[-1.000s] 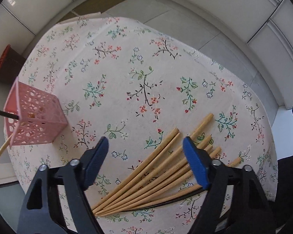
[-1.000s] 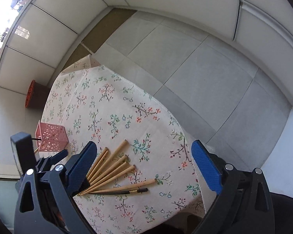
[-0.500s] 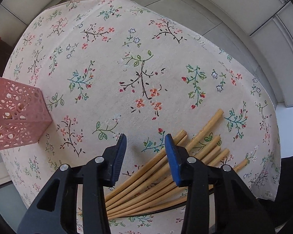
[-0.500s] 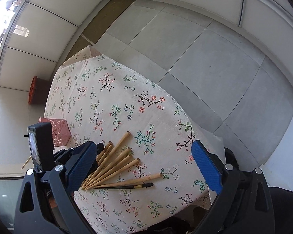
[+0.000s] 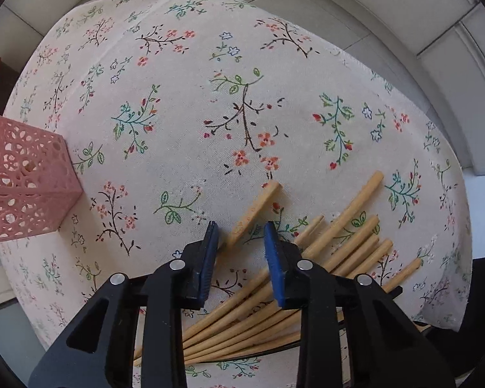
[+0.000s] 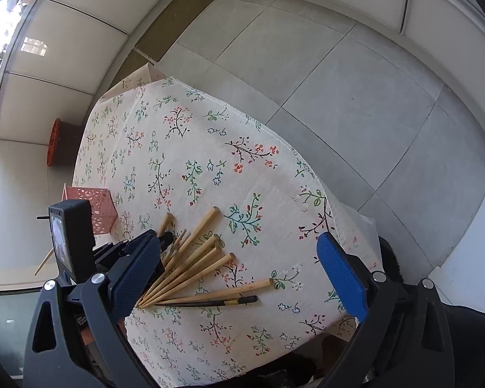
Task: Organize utensils
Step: 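Grasp one chopstick with the left tool while the right tool grasps another chopstick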
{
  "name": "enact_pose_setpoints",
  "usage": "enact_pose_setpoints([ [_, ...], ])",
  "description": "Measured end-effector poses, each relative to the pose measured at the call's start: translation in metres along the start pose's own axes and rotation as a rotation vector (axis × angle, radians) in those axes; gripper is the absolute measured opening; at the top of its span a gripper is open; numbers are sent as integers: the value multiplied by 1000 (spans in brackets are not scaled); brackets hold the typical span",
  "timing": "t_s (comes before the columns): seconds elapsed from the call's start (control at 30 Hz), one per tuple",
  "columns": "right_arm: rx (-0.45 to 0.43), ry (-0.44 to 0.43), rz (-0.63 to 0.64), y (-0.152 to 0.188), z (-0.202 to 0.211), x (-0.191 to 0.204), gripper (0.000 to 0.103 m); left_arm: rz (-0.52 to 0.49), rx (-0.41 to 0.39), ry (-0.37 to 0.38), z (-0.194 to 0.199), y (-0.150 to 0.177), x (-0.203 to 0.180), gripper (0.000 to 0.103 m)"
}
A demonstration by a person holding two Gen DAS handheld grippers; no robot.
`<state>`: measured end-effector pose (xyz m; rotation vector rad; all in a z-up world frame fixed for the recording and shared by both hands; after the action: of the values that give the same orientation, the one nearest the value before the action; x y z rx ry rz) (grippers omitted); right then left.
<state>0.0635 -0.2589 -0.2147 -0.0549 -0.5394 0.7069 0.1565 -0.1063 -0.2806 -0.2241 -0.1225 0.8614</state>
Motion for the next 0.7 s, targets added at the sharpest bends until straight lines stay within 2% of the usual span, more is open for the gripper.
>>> enact_pose_setpoints([
  [0.2,66,-28,-27,6,-25,21,94,25,-55,5,3,-1,26,13],
  [0.27,78,-33,-9,7,-33,32,90,38,-81,0,5,-2,32,7],
  [0.3,81,-34,-4,8,-36,36,87,40,-94,-5,12,-5,29,7],
  [0.4,84,-18,13,10,-48,48,79,38,-155,-21,42,-6,33,6],
  [0.5,88,28,40,12,-62,56,63,37,-219,-29,70,-2,42,6],
  [0.57,77,72,58,13,-70,59,48,37,-250,-45,85,6,44,6],
  [0.67,59,131,67,12,-81,62,35,34,-287,-69,102,18,47,6],
  [0.7,60,149,67,12,-86,62,34,37,-299,-76,106,20,44,6],
])
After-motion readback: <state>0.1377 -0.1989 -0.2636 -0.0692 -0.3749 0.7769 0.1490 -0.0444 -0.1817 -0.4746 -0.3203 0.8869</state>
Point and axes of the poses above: each gripper's, at about its wrist camera, not at the fingertips, and z roughly against the way its jaws point, x to its left, y to its underside, the point moved 4 cm from there along -z, roughly the way its jaws point, and after that the axes turned 12 degrees about -x, right-handed, at the moved point
